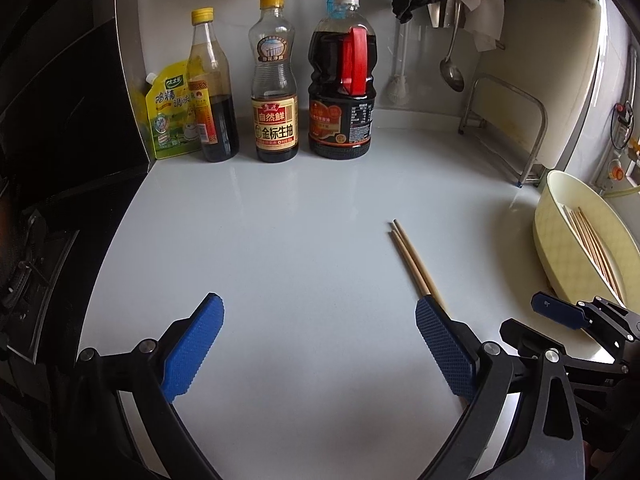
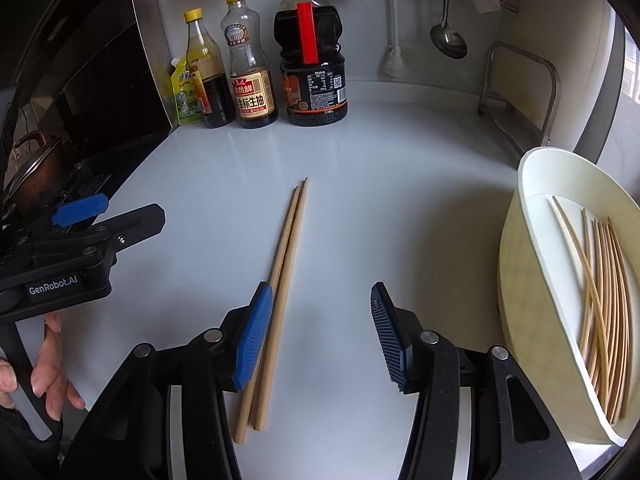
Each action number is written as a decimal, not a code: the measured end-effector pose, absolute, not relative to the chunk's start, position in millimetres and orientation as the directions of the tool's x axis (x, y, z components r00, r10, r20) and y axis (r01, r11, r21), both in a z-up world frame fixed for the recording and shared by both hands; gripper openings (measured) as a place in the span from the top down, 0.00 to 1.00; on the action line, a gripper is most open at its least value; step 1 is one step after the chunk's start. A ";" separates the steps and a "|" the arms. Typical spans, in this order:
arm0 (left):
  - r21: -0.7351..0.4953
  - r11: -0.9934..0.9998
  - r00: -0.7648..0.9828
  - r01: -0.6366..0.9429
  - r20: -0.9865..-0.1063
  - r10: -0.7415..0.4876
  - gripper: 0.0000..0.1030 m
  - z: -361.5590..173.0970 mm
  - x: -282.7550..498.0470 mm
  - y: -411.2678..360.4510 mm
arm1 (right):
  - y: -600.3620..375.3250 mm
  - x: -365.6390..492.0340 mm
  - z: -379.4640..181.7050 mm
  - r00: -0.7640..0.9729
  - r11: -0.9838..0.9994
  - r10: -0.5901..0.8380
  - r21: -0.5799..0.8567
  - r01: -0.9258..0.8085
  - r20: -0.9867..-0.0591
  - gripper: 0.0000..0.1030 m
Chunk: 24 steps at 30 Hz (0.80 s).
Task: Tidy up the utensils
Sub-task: 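Lower both open grippers over the two remaining chopsticks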
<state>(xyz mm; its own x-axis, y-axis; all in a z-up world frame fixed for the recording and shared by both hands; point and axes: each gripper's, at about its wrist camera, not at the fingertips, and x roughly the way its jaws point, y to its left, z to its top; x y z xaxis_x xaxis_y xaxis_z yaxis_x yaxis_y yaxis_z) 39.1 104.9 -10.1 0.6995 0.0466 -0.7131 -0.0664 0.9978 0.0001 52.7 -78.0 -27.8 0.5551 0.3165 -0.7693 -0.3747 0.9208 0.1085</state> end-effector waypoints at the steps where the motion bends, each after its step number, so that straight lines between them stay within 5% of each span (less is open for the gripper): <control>1: 0.004 0.997 0.696 -0.072 -0.716 0.054 0.07 -11.7 39.7 106.2 | -74.9 55.2 -31.4 0.546 0.919 0.313 0.104 -0.380 -0.777 0.52; 24: 0.009 0.995 0.634 -0.097 -0.771 0.068 0.06 -36.3 55.0 96.1 | -52.7 61.5 -61.3 0.494 0.902 0.253 0.018 -0.431 -0.832 0.52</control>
